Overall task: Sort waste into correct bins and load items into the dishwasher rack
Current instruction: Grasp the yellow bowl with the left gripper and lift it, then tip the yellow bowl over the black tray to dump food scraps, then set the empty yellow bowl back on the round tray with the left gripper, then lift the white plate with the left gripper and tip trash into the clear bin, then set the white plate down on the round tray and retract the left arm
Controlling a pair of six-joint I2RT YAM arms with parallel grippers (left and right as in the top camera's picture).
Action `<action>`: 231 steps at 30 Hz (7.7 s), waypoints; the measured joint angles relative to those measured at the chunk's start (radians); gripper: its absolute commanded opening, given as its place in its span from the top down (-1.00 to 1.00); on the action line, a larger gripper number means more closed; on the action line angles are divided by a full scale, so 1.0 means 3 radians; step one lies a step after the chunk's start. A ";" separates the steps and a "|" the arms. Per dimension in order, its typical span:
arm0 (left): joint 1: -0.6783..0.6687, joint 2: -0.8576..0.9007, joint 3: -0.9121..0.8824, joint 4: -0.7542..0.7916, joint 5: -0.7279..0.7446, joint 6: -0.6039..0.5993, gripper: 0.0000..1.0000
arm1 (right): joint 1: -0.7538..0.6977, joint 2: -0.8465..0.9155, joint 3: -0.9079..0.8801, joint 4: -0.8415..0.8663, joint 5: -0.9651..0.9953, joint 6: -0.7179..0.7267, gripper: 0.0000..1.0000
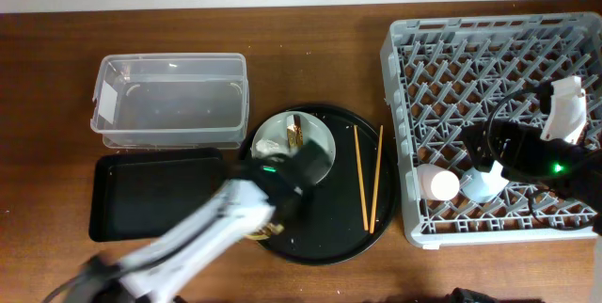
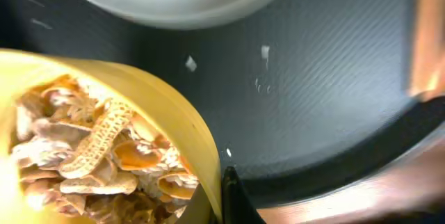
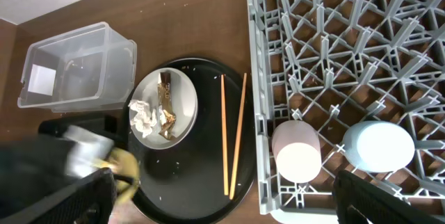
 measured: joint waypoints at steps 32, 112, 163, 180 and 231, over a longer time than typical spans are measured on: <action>0.4440 0.0641 -0.0810 -0.0083 0.5084 0.3037 0.99 | 0.0000 0.0000 0.0000 -0.0001 0.0000 0.0001 -0.97; 0.0426 0.1525 0.0570 0.1611 -0.0387 0.1185 0.96 | 0.0000 0.0170 0.0000 -0.0037 0.0000 -0.0001 -0.97; 0.0839 0.1456 0.0823 0.0520 -0.0301 0.0922 0.99 | 0.0000 0.0170 0.0000 -0.0086 0.0000 0.0001 -0.97; 0.1788 0.1022 0.1755 0.0623 -0.0649 0.1177 -0.68 | 0.0000 0.0170 0.0000 -0.0085 0.0000 -0.0001 -0.97; 0.1705 -0.0600 0.2387 -0.1381 -0.0221 0.1611 -0.99 | 0.0004 0.0084 -0.0001 -0.0301 -0.0571 -0.0214 -0.97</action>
